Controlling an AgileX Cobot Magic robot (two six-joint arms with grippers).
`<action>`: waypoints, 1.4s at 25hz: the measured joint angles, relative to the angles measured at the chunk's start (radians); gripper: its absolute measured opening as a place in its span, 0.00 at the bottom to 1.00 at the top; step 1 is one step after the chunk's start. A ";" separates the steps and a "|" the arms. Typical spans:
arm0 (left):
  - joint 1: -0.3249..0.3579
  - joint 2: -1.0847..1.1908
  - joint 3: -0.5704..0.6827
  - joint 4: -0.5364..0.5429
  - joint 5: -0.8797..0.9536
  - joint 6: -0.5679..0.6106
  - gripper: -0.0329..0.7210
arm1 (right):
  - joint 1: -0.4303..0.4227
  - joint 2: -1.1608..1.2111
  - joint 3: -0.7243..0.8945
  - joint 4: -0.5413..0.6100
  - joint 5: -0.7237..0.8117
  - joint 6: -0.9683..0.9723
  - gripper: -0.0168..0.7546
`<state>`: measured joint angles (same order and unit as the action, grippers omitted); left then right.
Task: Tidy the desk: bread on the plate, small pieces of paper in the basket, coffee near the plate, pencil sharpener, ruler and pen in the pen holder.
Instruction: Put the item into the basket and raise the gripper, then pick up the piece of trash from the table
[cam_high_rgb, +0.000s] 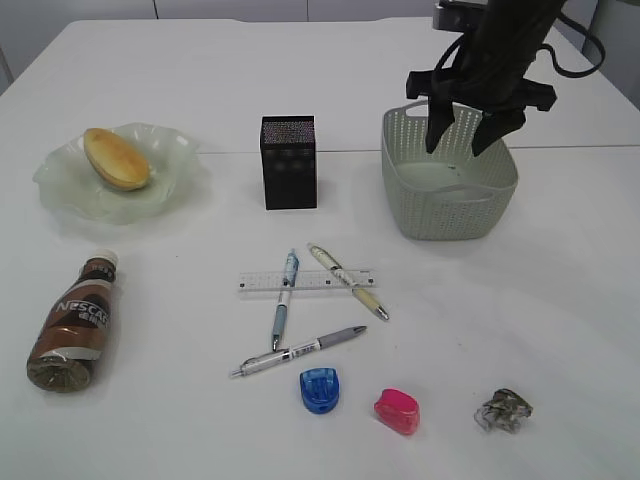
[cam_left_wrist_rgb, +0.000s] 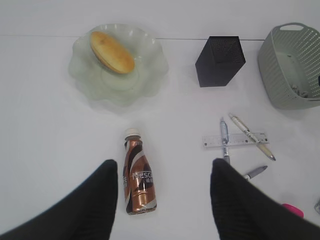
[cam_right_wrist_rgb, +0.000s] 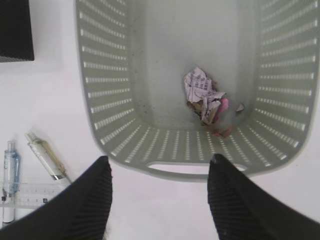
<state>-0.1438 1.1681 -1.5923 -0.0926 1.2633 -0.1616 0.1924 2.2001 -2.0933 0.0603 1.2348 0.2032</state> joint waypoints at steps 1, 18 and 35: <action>0.000 0.000 0.000 0.000 0.000 0.000 0.62 | 0.000 -0.007 0.002 0.008 0.000 -0.003 0.60; 0.000 0.000 0.000 0.027 0.000 0.000 0.62 | 0.000 -0.381 0.571 0.034 0.000 -0.036 0.60; 0.000 0.000 0.000 0.027 0.000 0.000 0.62 | 0.184 -0.480 0.947 0.039 -0.044 -0.036 0.60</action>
<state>-0.1438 1.1681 -1.5923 -0.0652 1.2633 -0.1614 0.3766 1.7198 -1.1464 0.0997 1.1904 0.1670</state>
